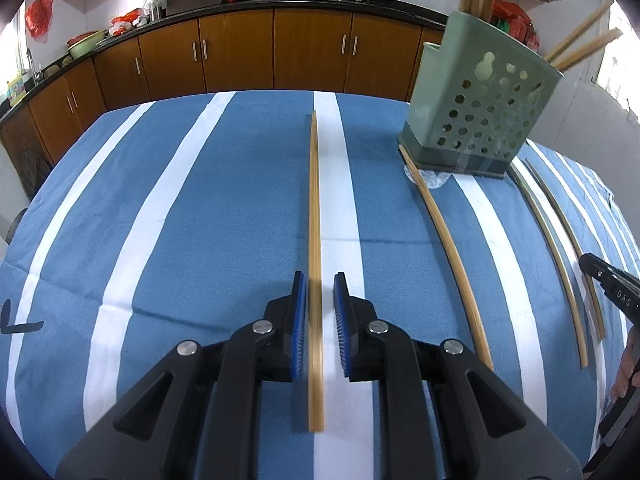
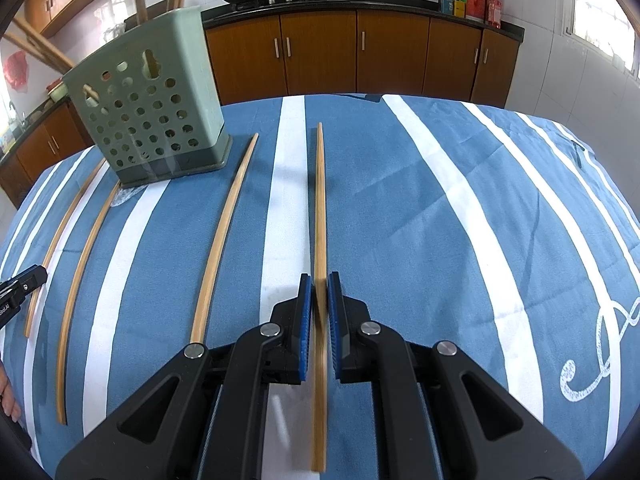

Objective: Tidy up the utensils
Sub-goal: 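Lift both held chopsticks up over the green holder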

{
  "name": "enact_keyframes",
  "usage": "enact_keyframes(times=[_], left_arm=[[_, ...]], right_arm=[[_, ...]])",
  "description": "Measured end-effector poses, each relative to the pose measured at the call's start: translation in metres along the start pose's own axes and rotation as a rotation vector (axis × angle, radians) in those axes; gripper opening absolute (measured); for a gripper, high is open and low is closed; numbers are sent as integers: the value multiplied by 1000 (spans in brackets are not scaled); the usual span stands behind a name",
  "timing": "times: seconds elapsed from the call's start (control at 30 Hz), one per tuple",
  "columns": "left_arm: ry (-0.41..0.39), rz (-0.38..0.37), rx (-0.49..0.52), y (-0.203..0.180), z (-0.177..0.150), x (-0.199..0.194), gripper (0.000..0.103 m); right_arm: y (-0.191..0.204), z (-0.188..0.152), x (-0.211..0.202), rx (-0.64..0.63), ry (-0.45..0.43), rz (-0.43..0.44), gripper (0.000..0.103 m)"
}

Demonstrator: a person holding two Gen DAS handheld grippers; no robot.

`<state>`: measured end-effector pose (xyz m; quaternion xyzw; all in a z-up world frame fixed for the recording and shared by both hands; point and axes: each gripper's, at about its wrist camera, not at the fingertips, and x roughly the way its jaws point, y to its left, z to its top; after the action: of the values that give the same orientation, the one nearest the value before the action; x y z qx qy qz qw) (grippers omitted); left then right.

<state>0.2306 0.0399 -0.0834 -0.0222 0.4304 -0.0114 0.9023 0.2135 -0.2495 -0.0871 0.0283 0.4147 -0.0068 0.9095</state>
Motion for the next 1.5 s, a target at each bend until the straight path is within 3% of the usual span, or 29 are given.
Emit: enact_keyframes(times=[0.4, 0.8, 1.13, 1.5], left_arm=[[3, -14, 0, 1, -5, -11, 8], [-243, -93, -40, 4, 33, -88, 8], [-300, -107, -31, 3, 53, -107, 8], [-425, -172, 32, -7, 91, -168, 8]], right_arm=[[-4, -4, -10, 9, -26, 26, 7], [-14, 25, -81, 69, -301, 64, 7], [-11, 35, -94, 61, -351, 80, 7], [-2, 76, -164, 49, -527, 182, 7]])
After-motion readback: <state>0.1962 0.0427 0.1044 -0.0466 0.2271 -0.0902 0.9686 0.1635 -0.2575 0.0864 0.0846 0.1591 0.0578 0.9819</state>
